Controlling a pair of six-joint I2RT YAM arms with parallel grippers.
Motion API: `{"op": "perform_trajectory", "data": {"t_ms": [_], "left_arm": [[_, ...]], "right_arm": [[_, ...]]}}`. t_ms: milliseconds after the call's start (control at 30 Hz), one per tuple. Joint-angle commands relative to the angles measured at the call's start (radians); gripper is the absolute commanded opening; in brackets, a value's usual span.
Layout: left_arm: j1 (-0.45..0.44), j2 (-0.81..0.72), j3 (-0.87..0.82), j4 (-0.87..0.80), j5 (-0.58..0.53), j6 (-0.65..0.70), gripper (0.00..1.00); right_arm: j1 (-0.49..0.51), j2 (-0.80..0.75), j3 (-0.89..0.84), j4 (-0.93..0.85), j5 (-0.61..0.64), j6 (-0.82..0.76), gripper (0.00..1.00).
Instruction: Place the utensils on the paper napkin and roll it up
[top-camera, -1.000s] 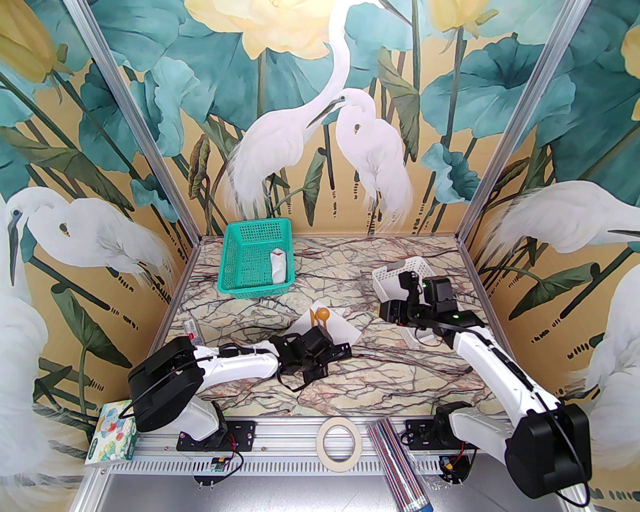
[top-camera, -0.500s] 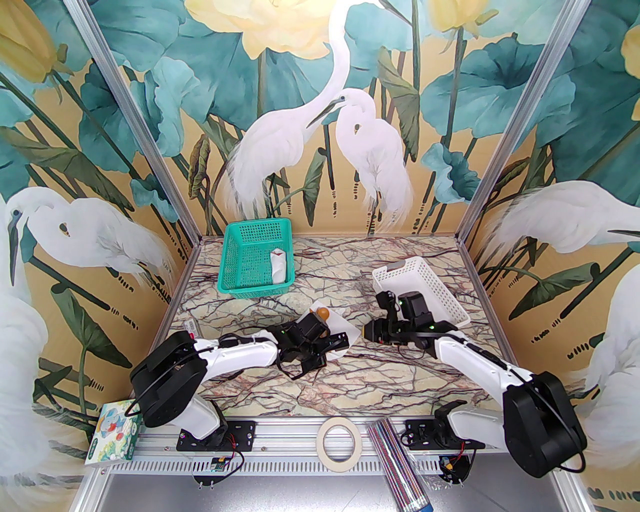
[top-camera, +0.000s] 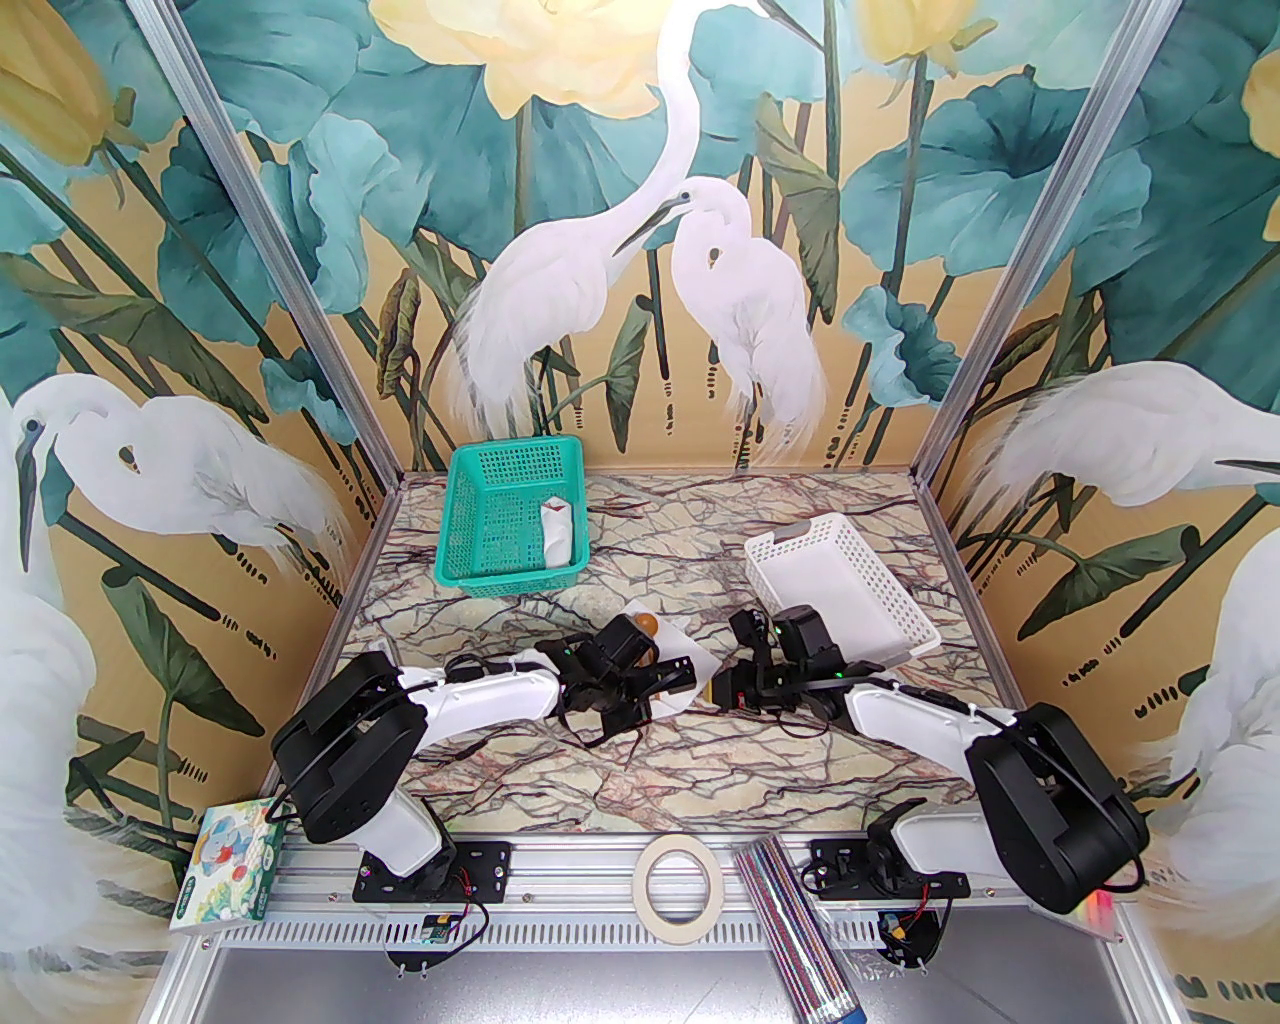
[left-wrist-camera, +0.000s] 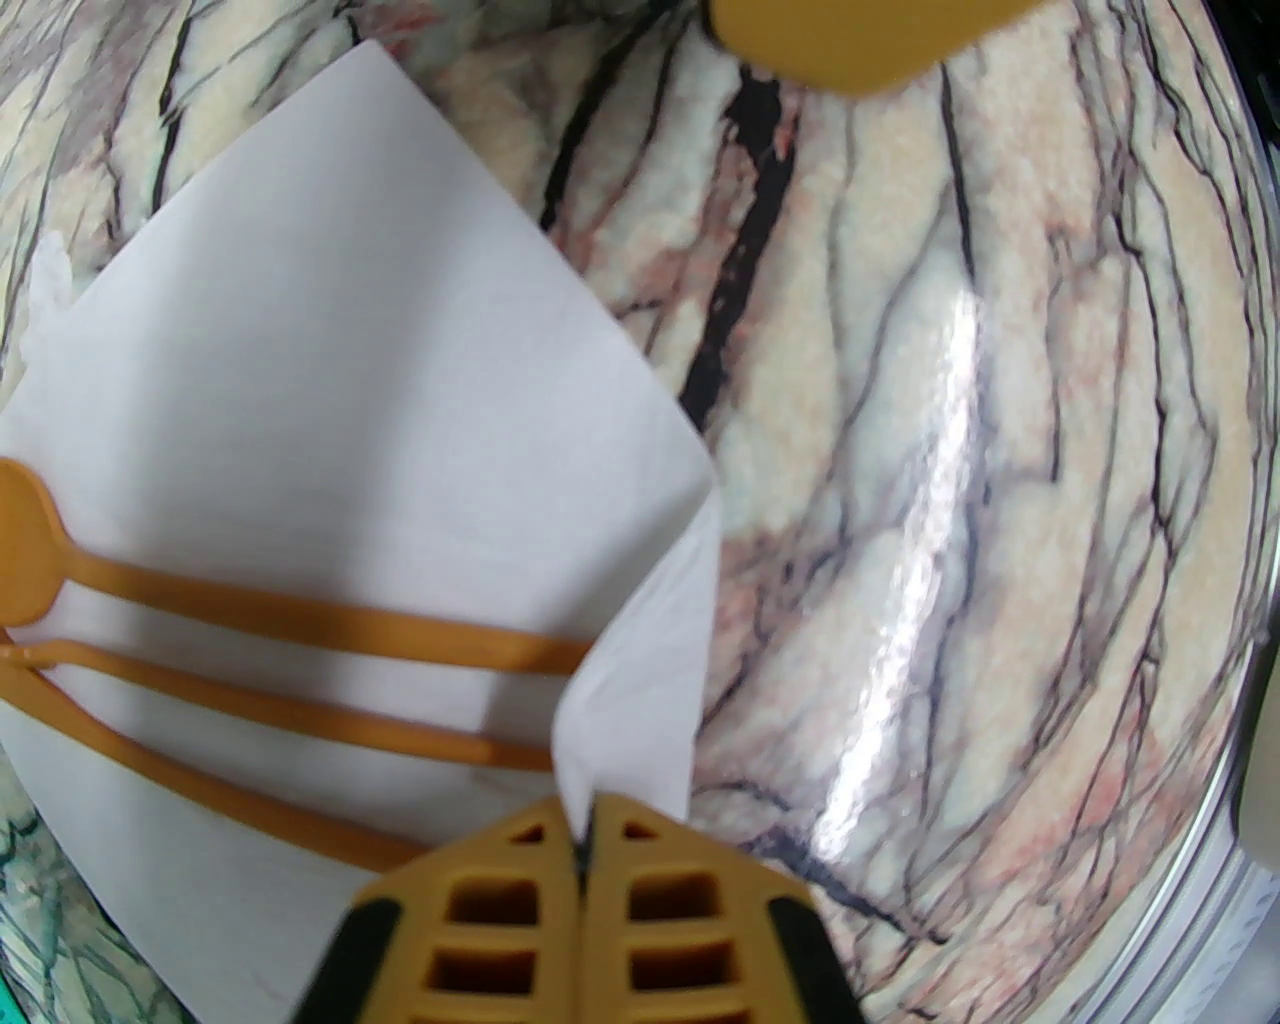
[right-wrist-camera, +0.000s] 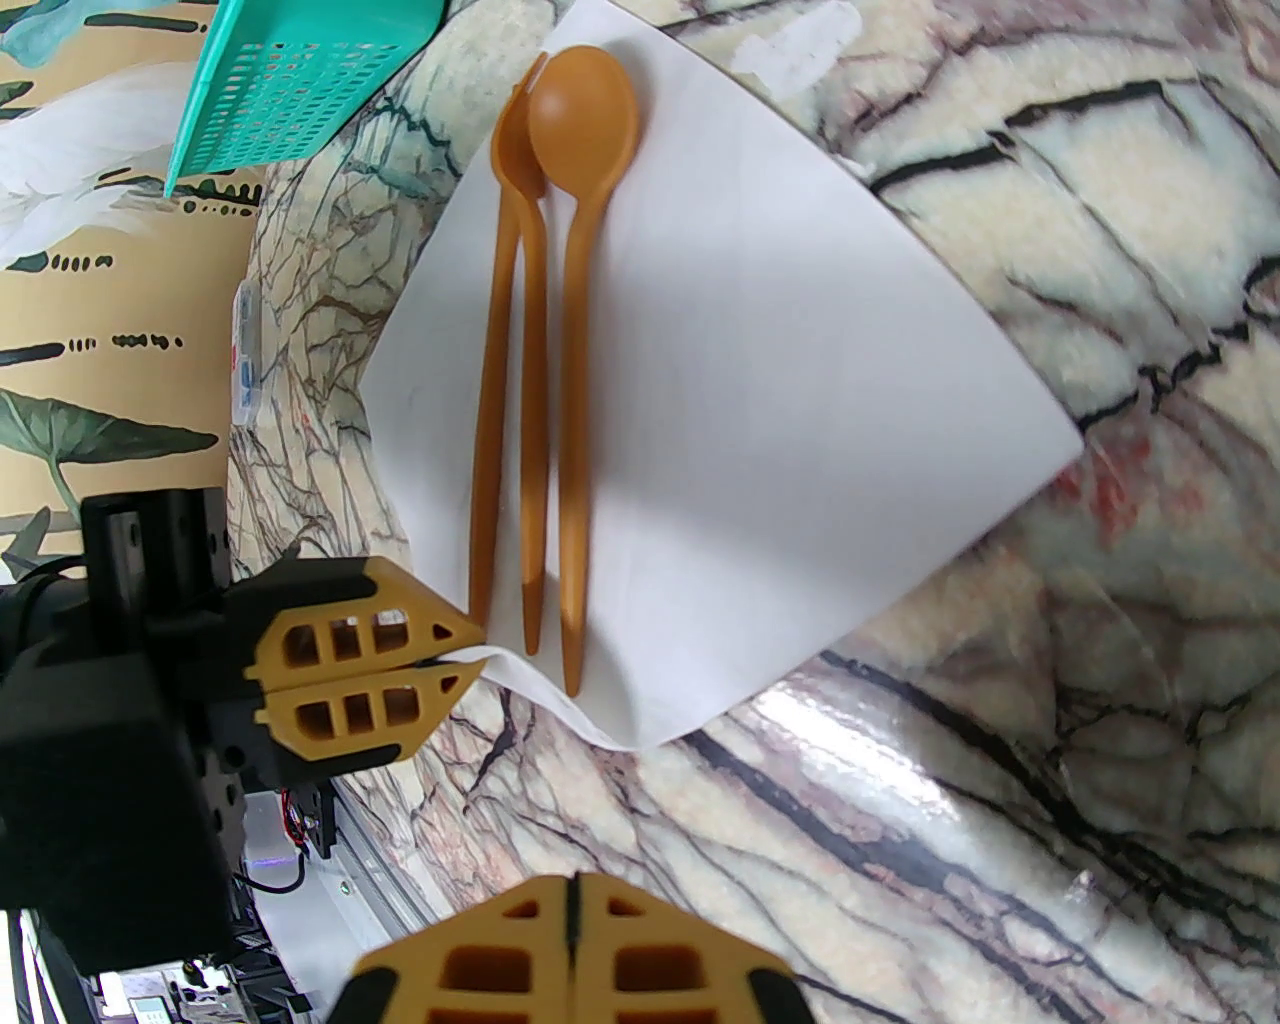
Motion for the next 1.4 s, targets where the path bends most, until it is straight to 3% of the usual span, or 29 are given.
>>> {"op": "perform_trajectory", "data": {"t_ms": [0,1367], "left_arm": [[0.011,0.022,0.027,-0.025,0.034,0.018,0.04],[0.018,0.069,0.079,-0.055,0.039,-0.004,0.05]], "right_arm": [[0.008,0.016,-0.023,0.074,-0.035,0.034,0.00],[0.107,0.248,0.055,0.279,-0.044,0.121,0.00]]}}
